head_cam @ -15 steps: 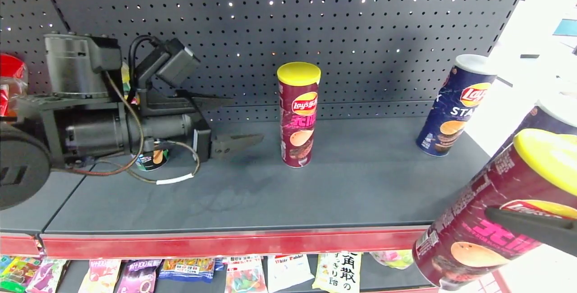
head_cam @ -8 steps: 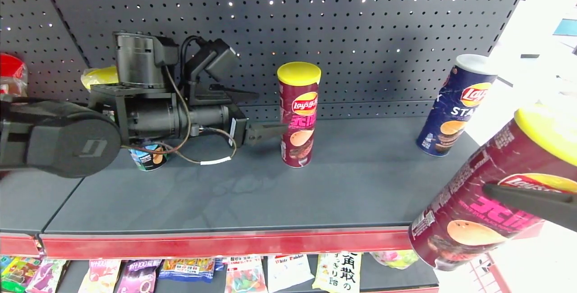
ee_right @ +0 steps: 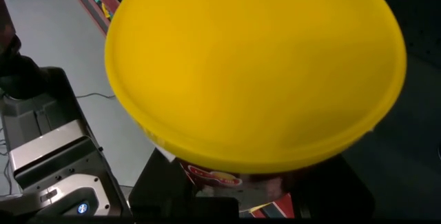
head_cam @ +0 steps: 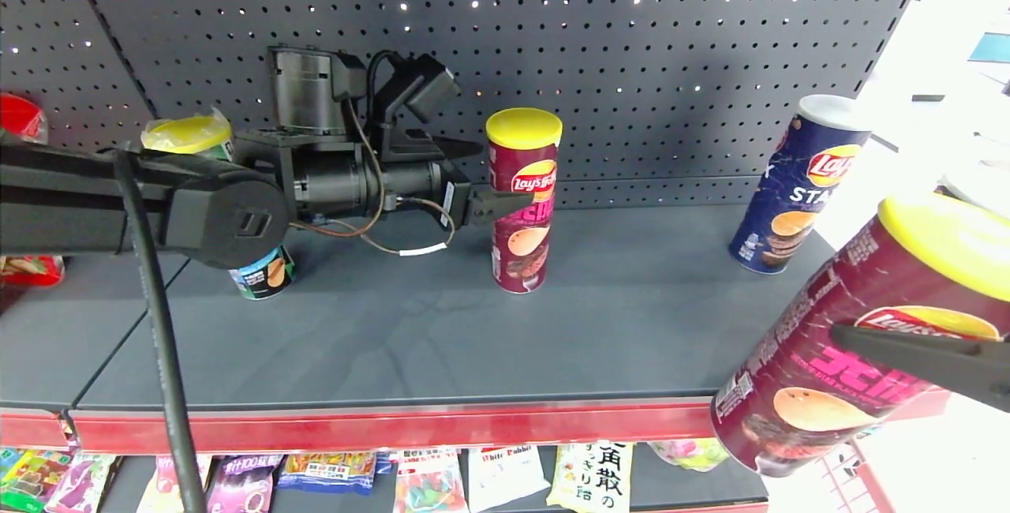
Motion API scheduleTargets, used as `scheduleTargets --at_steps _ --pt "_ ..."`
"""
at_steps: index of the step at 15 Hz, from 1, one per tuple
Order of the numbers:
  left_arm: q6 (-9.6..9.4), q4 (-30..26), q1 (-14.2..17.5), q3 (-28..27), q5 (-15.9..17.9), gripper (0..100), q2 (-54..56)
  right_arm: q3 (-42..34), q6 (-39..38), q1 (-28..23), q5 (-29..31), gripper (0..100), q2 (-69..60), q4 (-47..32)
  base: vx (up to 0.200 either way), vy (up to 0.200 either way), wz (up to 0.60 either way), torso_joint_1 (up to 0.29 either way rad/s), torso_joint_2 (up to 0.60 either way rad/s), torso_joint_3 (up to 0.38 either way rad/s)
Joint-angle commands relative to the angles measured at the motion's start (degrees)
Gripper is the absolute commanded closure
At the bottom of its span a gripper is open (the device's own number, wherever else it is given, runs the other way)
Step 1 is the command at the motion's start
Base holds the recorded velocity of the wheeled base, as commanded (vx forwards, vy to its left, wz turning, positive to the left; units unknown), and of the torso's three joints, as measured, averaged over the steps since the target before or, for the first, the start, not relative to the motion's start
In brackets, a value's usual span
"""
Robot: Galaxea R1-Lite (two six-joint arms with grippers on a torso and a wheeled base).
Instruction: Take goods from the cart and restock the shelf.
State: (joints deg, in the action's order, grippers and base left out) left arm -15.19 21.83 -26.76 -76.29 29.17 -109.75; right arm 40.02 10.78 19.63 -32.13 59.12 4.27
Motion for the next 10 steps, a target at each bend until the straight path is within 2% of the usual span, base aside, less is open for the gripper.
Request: scheduleTargets --at_steps 1,8,10 --pt "0.25 0.05 -0.75 -0.79 0.01 0 -1.08 -0.12 0.03 0.06 -0.03 100 0.47 0.04 0.000 0.000 0.00 0.000 0.00 0.000" --pt "0.42 -0.04 -1.10 -5.63 -0.08 0 -4.24 -0.12 0.03 0.06 -0.03 100 2.05 0.30 0.000 0.000 0.00 0.000 0.00 0.000" --pt "2.18 0.05 -2.16 -5.54 -0.17 0 -4.24 -0.21 0.03 0.06 -0.03 100 2.14 0.30 0.000 0.000 0.00 0.000 0.00 0.000"
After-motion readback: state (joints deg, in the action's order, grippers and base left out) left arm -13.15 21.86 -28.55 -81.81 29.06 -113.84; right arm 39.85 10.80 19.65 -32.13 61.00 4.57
